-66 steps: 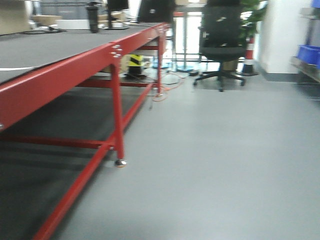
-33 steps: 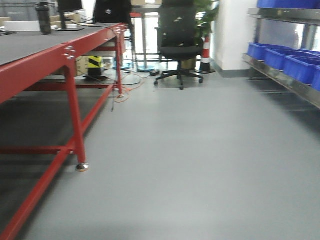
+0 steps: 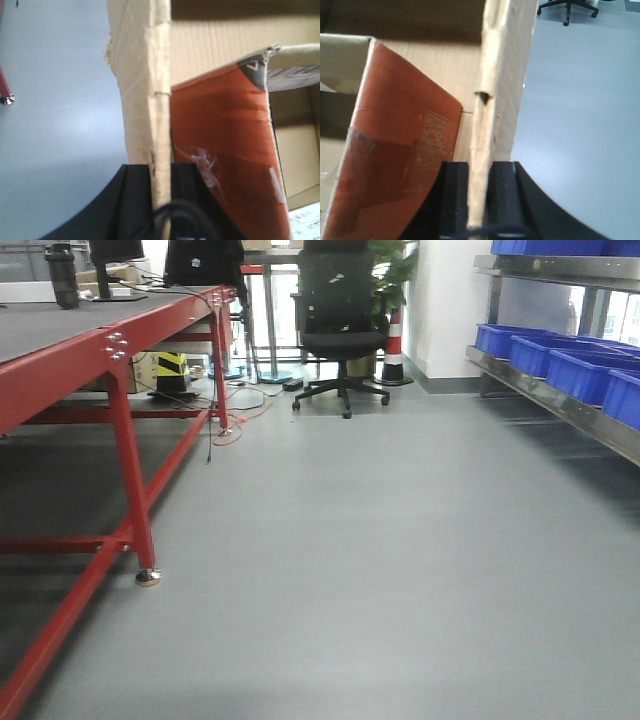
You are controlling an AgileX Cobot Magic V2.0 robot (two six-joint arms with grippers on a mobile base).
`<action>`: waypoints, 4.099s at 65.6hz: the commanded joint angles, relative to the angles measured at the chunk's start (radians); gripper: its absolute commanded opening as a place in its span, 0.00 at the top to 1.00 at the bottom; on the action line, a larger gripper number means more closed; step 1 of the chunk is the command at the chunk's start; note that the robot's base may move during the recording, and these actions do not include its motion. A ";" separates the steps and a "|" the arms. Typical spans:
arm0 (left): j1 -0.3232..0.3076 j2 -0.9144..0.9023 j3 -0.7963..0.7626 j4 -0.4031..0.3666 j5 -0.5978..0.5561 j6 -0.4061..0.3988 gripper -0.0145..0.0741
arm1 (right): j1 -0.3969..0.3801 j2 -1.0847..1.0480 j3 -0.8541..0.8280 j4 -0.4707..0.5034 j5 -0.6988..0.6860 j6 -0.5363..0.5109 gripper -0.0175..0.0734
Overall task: Stack two boxes on right shelf middle
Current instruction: 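Hold the boxes with both grippers while driving away from the table, then hold the boxes and drive toward the steel shelf with blue bins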
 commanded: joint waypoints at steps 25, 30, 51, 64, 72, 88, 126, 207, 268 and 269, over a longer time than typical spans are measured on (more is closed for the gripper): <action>0.007 -0.014 -0.014 0.072 -0.031 0.000 0.96 | -0.011 -0.018 -0.014 -0.049 -0.055 -0.014 0.98; 0.007 -0.014 -0.014 0.072 -0.031 0.000 0.96 | -0.011 -0.018 -0.014 -0.049 -0.055 -0.014 0.98; 0.007 -0.014 -0.014 0.072 -0.031 0.000 0.96 | -0.011 -0.018 -0.014 -0.049 -0.056 -0.014 0.98; 0.007 -0.014 -0.014 0.072 -0.031 0.000 0.96 | -0.011 -0.018 -0.014 -0.049 -0.056 -0.014 0.98; 0.007 -0.014 -0.014 0.072 -0.031 0.000 0.96 | -0.011 -0.018 -0.014 -0.049 -0.056 -0.014 0.98; 0.007 -0.014 -0.014 0.072 -0.031 0.000 0.96 | -0.011 -0.018 -0.014 -0.049 -0.056 -0.014 0.98; 0.007 -0.014 -0.014 0.072 -0.031 0.000 0.96 | -0.011 -0.018 -0.014 -0.049 -0.056 -0.014 0.98; 0.007 -0.014 -0.014 0.074 -0.032 0.000 0.96 | -0.011 -0.018 -0.014 -0.049 -0.056 -0.014 0.98; 0.007 -0.014 -0.014 0.074 -0.032 0.000 0.96 | -0.011 -0.018 -0.014 -0.049 -0.056 -0.014 0.98; 0.007 -0.014 -0.014 0.074 -0.032 0.000 0.96 | -0.011 -0.018 -0.014 -0.049 -0.056 -0.014 0.98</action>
